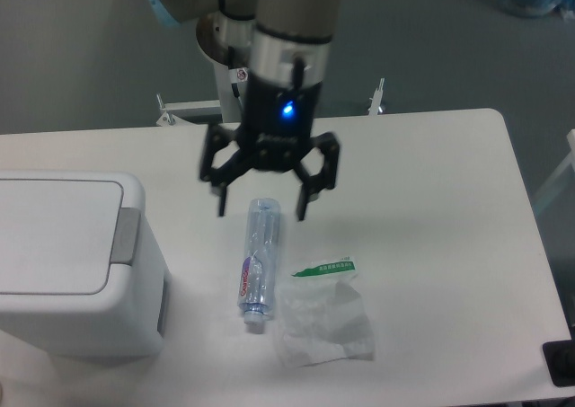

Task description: Open the trash can

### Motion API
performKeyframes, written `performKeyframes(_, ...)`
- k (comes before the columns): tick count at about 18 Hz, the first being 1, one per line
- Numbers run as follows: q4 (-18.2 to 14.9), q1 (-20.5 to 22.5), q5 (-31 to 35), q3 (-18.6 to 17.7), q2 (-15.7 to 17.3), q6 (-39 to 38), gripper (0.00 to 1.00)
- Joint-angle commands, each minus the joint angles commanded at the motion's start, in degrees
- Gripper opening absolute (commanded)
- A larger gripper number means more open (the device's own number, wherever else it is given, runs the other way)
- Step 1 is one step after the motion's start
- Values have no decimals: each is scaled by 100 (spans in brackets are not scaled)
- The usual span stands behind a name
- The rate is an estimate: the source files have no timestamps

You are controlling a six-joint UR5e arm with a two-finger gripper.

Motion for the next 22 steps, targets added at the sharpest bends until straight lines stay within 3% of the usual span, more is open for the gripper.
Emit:
performKeyframes(6, 0, -272, 0, -61, -88, -70, 100)
performKeyframes(11, 193, -422, -9, -351, -62, -70, 100)
performKeyframes(22, 229, -519, -18, -360, -62, -202, 100)
